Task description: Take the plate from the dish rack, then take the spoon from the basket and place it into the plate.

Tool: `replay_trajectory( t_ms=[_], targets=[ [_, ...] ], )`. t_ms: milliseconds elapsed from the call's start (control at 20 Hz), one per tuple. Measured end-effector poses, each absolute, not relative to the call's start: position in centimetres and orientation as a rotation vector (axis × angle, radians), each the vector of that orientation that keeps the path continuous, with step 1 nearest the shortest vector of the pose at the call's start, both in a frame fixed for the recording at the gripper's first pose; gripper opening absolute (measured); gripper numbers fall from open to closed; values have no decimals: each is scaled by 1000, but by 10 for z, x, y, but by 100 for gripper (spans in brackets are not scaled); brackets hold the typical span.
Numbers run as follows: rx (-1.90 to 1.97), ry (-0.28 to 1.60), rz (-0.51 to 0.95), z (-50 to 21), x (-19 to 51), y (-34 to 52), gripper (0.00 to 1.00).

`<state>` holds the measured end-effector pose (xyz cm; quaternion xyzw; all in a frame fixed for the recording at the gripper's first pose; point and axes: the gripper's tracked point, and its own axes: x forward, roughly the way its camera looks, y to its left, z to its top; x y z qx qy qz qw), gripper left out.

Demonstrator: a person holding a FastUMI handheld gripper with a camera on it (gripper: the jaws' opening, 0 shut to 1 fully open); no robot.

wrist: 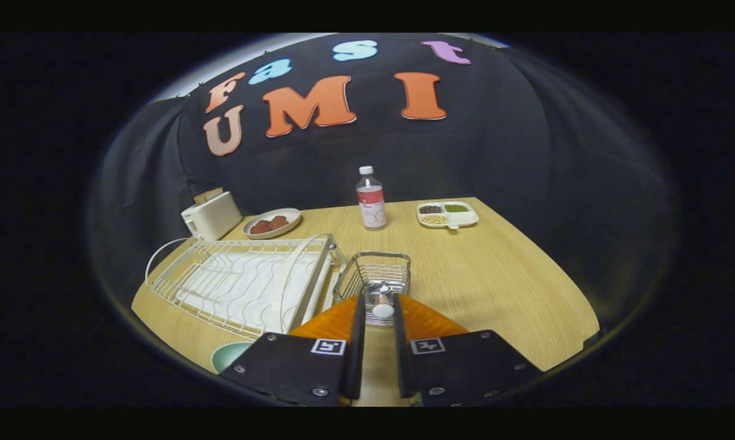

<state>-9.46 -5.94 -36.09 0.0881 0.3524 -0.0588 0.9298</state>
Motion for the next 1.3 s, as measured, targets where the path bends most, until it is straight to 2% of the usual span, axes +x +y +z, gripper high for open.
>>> replay_trajectory(
  t_ms=[200,450,1300],
  targets=[
    [158,723,-99,-361,-88,-55,16],
    [180,744,-88,-351,-86,-55,12],
    [197,664,-21,-237,-129,-60,11]
  ],
)
